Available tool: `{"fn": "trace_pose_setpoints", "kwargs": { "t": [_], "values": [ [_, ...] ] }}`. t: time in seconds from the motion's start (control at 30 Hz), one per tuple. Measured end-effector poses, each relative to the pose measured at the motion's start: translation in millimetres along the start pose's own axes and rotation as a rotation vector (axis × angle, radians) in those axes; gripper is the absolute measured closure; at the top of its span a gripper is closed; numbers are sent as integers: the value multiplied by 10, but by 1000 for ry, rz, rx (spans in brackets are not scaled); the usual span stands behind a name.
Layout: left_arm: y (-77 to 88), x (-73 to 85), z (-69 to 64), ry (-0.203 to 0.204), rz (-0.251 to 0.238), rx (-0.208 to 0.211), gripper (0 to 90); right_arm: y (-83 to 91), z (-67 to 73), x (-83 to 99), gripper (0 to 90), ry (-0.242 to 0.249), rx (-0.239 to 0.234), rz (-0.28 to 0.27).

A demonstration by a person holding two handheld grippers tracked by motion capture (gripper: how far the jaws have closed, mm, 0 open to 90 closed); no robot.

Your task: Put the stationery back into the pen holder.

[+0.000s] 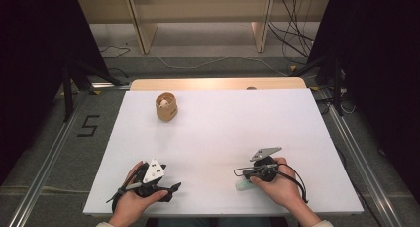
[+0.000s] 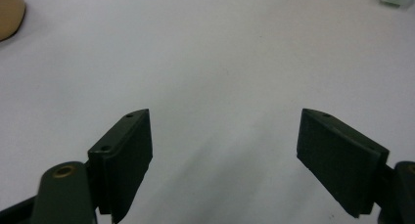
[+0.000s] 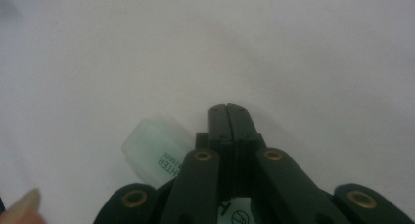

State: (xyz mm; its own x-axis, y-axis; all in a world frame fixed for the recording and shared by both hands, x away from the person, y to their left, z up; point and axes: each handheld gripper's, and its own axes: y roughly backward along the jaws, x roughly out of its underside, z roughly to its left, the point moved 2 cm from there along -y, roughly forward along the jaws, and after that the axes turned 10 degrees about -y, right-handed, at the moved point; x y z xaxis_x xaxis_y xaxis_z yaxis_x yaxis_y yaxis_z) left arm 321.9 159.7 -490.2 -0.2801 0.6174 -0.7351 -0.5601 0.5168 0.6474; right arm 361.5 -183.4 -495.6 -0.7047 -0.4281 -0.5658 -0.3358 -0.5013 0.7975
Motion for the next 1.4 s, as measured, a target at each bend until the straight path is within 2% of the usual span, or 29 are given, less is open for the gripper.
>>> {"fn": "trace_pose_setpoints", "kwargs": {
  "t": [0.1, 0.13, 0.2, 0.33, 0.47, 0.6, 0.7, 0.9, 1.1, 1.23, 1.4],
  "values": [
    [-8, -14, -20, 14, -14, 11, 208, 8, -9, 9, 847, -5, -10, -30],
    [-9, -23, -25, 4, -10, 18, 208, 32, -18, 11, 820, -4, -12, -51],
    [-20, -54, -54, 12, -20, 27, 210, 90, -48, 6, 762, -10, 3, -96],
    [-93, -182, -142, 8, -32, 67, 231, 250, -210, 19, 610, -30, 31, -211],
    [-232, -368, -293, -23, -32, 130, 261, 378, -380, 113, 514, -76, 67, -268],
    [-412, -617, -471, -87, -23, 205, 299, 460, -504, 217, 477, -115, 101, -286],
    [-559, -811, -600, -146, 5, 258, 304, 507, -558, 261, 463, -132, 116, -300],
    [-838, -1127, -804, -228, 34, 328, 329, 552, -624, 314, 434, -158, 132, -313],
    [-1120, -1363, -978, -285, 60, 365, 369, 574, -670, 334, 426, -171, 143, -328],
    [-1271, -1478, -1063, -298, 88, 384, 414, 591, -702, 345, 421, -182, 152, -332],
    [-1372, -1560, -1105, -313, 107, 401, 441, 603, -734, 359, 415, -196, 159, -337]
  ]
}}
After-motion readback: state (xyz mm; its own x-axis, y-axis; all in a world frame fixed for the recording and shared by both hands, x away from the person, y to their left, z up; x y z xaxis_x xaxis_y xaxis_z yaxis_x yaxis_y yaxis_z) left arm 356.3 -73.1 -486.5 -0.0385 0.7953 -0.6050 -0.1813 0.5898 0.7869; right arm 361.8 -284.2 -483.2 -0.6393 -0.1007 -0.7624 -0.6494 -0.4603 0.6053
